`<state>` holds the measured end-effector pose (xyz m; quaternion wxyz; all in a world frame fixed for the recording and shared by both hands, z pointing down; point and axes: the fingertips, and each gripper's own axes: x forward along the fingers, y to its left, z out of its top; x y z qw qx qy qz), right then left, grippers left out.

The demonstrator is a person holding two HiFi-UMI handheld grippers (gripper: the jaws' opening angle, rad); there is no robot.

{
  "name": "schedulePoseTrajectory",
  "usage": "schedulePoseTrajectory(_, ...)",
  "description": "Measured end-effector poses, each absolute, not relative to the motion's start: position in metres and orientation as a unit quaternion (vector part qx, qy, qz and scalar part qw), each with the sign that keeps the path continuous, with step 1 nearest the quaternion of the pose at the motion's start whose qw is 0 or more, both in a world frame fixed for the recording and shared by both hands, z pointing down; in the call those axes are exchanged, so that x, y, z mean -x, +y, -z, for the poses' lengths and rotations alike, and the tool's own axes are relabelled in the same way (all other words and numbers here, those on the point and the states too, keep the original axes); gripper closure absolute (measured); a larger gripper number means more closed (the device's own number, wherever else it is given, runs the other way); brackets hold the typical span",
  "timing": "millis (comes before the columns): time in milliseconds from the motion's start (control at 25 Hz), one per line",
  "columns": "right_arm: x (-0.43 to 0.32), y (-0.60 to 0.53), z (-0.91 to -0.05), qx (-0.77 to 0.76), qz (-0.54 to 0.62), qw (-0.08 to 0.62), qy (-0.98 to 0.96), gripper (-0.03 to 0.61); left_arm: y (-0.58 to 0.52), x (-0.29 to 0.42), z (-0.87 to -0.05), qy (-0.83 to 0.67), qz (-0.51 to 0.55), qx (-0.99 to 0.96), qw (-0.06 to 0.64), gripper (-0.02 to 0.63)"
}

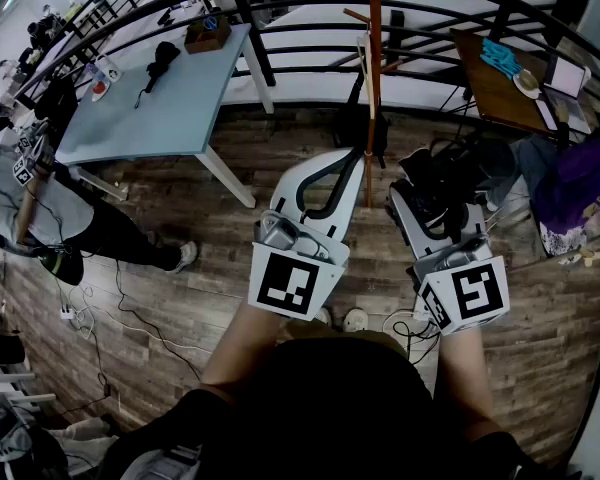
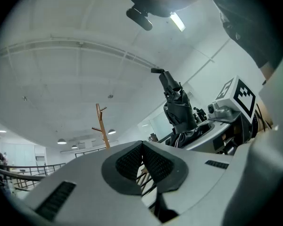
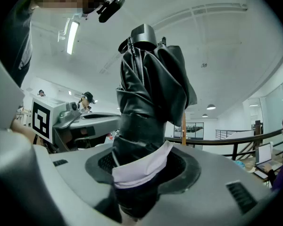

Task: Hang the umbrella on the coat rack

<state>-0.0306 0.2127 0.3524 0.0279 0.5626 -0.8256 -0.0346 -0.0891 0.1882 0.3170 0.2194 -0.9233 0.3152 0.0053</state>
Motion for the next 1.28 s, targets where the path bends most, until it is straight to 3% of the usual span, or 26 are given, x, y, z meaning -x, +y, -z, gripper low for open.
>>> schedulePoseTrajectory(1280, 0.068, 0.183, -0.368, -0.587, 0.016, 0.033, -0.809, 0.353, 0.155, 0.133, -0.32, 0.296, -0.02, 0.93, 0.215, 0.601)
